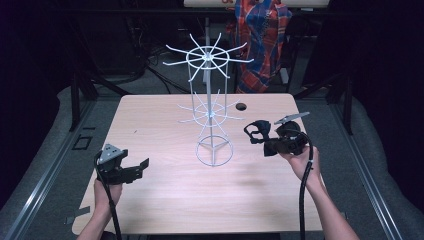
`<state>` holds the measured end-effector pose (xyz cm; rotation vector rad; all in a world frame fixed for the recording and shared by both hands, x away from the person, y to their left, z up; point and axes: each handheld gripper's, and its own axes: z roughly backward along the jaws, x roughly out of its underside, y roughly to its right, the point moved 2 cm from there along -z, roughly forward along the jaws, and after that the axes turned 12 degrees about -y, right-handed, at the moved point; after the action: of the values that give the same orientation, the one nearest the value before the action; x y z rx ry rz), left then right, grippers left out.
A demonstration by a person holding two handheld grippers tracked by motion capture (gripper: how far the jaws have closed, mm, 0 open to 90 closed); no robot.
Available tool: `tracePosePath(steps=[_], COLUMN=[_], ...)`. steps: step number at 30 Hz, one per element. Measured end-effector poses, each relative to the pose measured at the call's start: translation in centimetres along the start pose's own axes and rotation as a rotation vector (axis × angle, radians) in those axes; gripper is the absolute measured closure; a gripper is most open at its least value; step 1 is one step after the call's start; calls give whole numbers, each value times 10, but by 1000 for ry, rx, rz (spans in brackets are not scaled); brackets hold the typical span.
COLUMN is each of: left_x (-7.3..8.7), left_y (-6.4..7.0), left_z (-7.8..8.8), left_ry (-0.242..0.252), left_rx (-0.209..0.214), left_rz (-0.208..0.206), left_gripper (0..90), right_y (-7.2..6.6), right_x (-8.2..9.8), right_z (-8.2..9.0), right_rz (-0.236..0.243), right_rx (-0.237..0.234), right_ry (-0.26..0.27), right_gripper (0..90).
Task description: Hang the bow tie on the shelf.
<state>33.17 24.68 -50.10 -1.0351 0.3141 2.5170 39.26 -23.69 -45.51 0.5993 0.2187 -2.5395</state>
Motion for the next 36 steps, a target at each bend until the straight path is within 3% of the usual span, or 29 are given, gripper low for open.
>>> tracePosePath(steps=[36], left_x=[0], left_y=[0], left_z=[1], left_ry=[0], left_rx=[-1], left_rz=[-1], left_gripper=[156], right_y=[0], right_x=[-4], right_z=[22], right_rz=[-2], right_rx=[-20], right_ry=[74], right_gripper=[779])
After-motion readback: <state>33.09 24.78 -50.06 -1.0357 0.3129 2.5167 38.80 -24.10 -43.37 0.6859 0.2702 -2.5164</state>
